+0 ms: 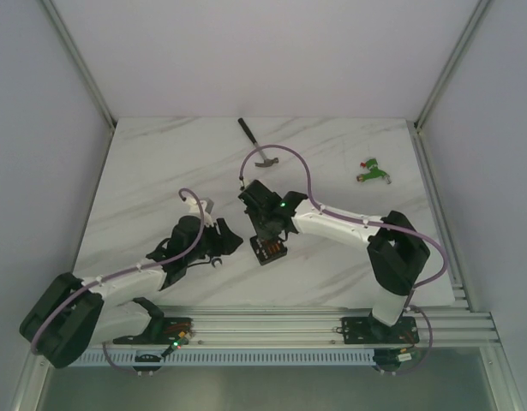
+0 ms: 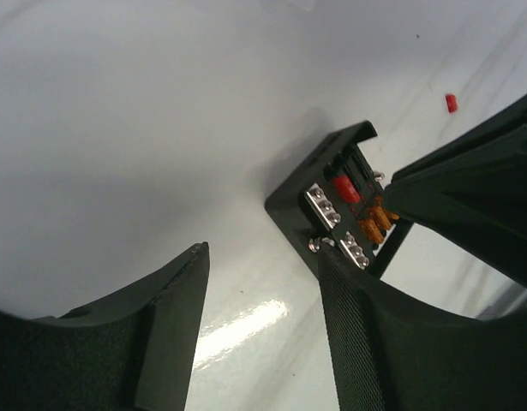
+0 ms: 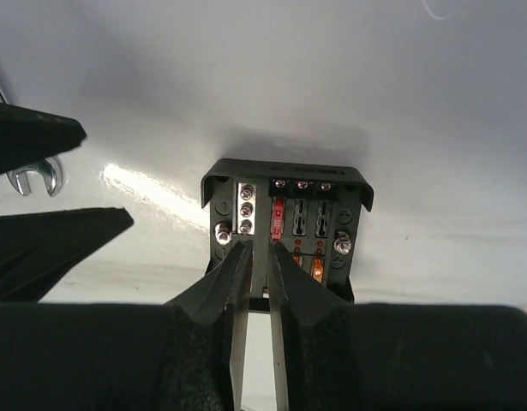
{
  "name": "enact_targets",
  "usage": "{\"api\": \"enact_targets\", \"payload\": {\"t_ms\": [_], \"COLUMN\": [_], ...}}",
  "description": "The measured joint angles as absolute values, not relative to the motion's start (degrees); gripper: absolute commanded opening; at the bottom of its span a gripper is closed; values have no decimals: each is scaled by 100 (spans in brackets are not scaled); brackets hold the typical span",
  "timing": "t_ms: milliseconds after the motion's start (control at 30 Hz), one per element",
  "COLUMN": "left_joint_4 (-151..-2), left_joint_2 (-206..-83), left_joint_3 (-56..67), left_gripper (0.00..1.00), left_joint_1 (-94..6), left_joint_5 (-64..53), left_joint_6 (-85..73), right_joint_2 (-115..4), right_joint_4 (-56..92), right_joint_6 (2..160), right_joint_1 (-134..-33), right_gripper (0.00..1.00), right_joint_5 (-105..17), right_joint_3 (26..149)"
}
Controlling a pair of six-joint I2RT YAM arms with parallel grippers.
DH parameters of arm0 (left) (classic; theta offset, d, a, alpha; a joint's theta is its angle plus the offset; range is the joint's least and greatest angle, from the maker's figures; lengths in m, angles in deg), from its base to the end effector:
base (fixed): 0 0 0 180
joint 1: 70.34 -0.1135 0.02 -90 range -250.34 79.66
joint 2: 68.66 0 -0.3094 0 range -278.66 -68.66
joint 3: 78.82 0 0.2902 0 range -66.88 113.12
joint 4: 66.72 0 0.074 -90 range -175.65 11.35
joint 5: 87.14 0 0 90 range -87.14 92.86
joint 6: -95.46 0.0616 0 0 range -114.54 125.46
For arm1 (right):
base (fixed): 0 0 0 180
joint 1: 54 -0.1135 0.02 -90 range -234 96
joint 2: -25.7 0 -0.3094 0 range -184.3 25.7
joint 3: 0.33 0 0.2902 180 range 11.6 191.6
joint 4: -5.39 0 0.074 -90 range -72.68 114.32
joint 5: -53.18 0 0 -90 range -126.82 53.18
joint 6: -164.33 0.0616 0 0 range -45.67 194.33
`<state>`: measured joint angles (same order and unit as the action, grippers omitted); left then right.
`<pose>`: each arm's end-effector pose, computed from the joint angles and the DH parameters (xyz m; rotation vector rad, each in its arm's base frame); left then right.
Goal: Snap on the fuse box
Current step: Install the fuse at the fuse box base.
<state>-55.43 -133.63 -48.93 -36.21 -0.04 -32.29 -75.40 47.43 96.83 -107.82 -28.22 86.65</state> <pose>0.2057 -0.1432 0.1724 -0.0315 2.0898 -0.8426 0.2649 0.3466 0.2343 -0.6365 2.4882 0.3308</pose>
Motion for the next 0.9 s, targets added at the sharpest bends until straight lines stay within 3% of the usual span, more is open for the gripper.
{"api": "enact_targets", "payload": {"t_ms": [367,900], "left_joint_4": [-4822,-4472], "left_joint_2": [-14297,-14863], "left_joint_3": [-4919,-4727], "left_gripper": [52,44], "left_joint_1": [-3485,-3420], "left_joint_5": [-753,-915], "left_joint_6": [-3594,-3610], "right_joint_2": [-7684,-7837], "right_joint_4": [4723,4655], "right_joint_6": [9681,9679], "right_joint_1": [-10570,-10531], "right_gripper": [16,9], "right_joint_5": [-3032,-3344], "right_joint_3": [8588,8529]}}
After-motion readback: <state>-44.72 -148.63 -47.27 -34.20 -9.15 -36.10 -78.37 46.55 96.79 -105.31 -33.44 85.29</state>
